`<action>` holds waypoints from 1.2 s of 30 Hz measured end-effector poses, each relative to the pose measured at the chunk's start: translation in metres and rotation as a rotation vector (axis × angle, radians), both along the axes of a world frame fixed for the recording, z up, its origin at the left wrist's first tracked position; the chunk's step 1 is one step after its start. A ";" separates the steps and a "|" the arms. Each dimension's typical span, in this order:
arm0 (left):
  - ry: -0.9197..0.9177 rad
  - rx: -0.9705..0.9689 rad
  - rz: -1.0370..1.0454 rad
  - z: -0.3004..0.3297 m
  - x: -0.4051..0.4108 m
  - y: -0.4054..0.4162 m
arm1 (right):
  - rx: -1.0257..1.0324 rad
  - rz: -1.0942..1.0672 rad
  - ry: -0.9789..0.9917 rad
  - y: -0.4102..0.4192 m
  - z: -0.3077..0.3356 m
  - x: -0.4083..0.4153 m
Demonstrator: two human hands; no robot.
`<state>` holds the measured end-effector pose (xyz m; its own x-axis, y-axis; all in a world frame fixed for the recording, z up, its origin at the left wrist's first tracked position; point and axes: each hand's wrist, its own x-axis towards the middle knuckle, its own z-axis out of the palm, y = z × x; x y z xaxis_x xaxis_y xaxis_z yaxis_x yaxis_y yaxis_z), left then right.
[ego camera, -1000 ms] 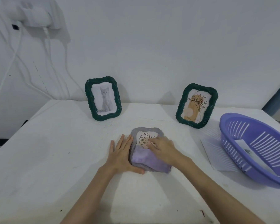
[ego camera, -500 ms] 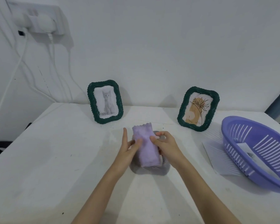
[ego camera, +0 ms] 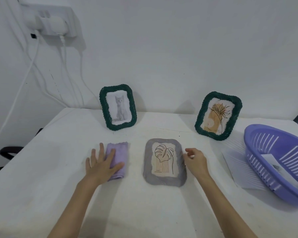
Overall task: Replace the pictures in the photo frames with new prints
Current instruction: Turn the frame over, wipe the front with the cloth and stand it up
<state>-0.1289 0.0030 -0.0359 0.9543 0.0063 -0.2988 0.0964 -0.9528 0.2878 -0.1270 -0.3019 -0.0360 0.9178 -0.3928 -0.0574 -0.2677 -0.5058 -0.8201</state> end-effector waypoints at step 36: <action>-0.189 -1.449 -0.001 0.046 0.027 -0.113 | 0.432 0.371 -0.439 -0.008 0.056 -0.003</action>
<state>-0.1021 -0.1100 0.0105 0.9791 -0.1850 0.0846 -0.0516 0.1764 0.9830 -0.1297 -0.3099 0.0196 0.9606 -0.0756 0.2675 0.2591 -0.1053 -0.9601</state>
